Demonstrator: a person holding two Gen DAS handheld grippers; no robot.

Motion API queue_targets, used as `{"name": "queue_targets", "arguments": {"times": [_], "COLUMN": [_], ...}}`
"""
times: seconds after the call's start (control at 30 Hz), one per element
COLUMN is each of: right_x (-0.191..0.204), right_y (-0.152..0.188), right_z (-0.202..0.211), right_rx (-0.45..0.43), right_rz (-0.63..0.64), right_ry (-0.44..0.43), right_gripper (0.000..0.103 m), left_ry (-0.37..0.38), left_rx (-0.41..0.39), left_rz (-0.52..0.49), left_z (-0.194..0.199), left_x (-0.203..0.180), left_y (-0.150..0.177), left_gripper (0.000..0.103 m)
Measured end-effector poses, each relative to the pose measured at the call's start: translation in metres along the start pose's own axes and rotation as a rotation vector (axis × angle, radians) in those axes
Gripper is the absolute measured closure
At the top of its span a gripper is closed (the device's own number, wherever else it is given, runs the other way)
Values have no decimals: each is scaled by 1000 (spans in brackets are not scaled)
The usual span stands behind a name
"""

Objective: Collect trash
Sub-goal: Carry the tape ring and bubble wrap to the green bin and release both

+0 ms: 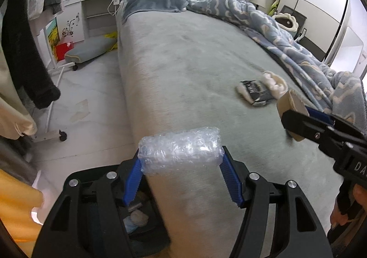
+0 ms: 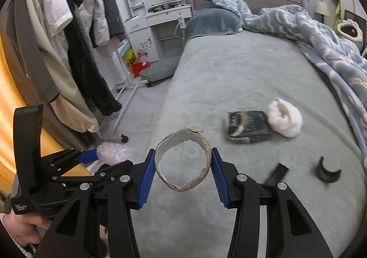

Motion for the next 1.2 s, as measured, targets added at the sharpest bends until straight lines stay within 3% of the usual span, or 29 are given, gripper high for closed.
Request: {"name": "queue_targets", "arguments": {"times": [0.37,0.67,1.2], "right_x": [50,95,149], "right_y": [-1,12,36], "right_z": [-26,-42,-80], "right_rx": [43,80,168], "right_rz": [35,45,80], "right_ry": [-56,-102,-107], "right_gripper": [55,55,55], "left_ry": [-48,-92,-51], "left_rx": [70,176,408], "left_rz": [37,91,155], "left_z": [4,6,1], "left_x": [56,109,154], "left_y": [20,60,129], "left_gripper": [37,37,35]}}
Point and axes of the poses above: each gripper's, at about its wrist camera, not at the fingertips, and z roughly against the way its jaws point, x to its left, y to its underside, the point moved 7 cm from there along -z, roughly the way its jaws point, and after that the axes turned 1 degree about -z, right-handed, at the moved point
